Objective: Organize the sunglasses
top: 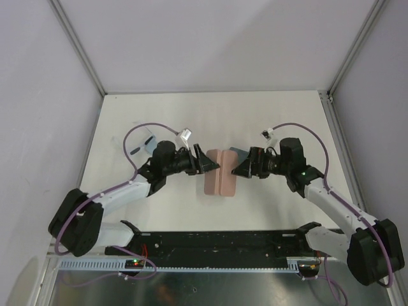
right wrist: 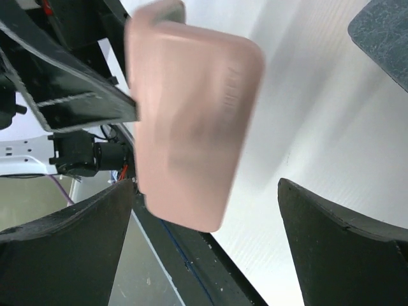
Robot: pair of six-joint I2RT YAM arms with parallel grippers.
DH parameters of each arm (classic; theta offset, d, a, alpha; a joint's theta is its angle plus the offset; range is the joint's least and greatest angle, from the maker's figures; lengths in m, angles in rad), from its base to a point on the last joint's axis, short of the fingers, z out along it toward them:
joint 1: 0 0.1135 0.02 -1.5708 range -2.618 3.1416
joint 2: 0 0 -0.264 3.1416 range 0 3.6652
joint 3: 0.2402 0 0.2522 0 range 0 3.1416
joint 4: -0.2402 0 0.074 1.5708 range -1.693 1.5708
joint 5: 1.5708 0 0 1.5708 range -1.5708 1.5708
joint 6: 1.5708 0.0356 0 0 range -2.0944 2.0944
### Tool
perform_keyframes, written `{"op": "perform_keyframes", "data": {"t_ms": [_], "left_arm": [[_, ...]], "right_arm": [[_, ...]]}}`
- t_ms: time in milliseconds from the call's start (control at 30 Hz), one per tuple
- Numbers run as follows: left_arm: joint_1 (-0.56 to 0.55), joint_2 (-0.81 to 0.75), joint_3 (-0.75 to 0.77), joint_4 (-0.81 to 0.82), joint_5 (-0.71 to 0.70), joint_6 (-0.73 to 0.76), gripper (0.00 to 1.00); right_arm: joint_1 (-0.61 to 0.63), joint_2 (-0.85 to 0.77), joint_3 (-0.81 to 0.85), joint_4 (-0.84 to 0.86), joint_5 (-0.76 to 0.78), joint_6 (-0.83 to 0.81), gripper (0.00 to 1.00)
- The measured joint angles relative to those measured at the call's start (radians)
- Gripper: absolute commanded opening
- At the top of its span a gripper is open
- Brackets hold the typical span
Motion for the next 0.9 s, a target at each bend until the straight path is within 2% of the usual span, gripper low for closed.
{"op": "perform_keyframes", "data": {"t_ms": [167,267,333,467,533,567,667,733,767,833,900], "left_arm": [[0.032,-0.09,0.0,0.066,0.087,-0.074,0.31],[0.038,-0.113,0.001,0.101,0.129,-0.113,0.31],[0.039,-0.114,0.004,0.122,0.155,-0.137,0.31],[0.039,-0.115,0.006,0.145,0.186,-0.172,0.31],[0.039,-0.115,0.006,0.151,0.192,-0.182,0.31],[0.039,-0.115,0.006,0.156,0.196,-0.19,0.34],[0.039,-0.118,0.006,0.189,0.216,-0.205,0.63],[0.048,-0.12,0.005,0.19,0.216,-0.2,0.86],[0.051,-0.12,0.004,0.197,0.219,-0.204,0.93],[0.058,-0.129,-0.001,0.204,0.216,-0.214,0.98],[0.075,-0.142,-0.015,0.208,0.216,-0.222,0.99]], "right_arm": [[-0.044,-0.041,-0.04,0.069,-0.116,0.013,0.99],[-0.047,-0.057,-0.063,0.159,-0.183,0.061,0.95],[-0.048,-0.064,-0.081,0.248,-0.227,0.113,0.87],[-0.048,-0.068,-0.102,0.417,-0.292,0.227,0.62],[-0.047,-0.068,-0.104,0.484,-0.315,0.277,0.43],[-0.047,-0.068,-0.105,0.511,-0.321,0.296,0.35],[-0.046,-0.068,-0.109,0.552,-0.331,0.353,0.08],[-0.043,-0.071,-0.109,0.588,-0.336,0.392,0.02],[-0.041,-0.074,-0.109,0.592,-0.336,0.4,0.01],[-0.037,-0.074,-0.109,0.6,-0.333,0.404,0.0],[-0.035,-0.073,-0.109,0.593,-0.331,0.405,0.0]]}}
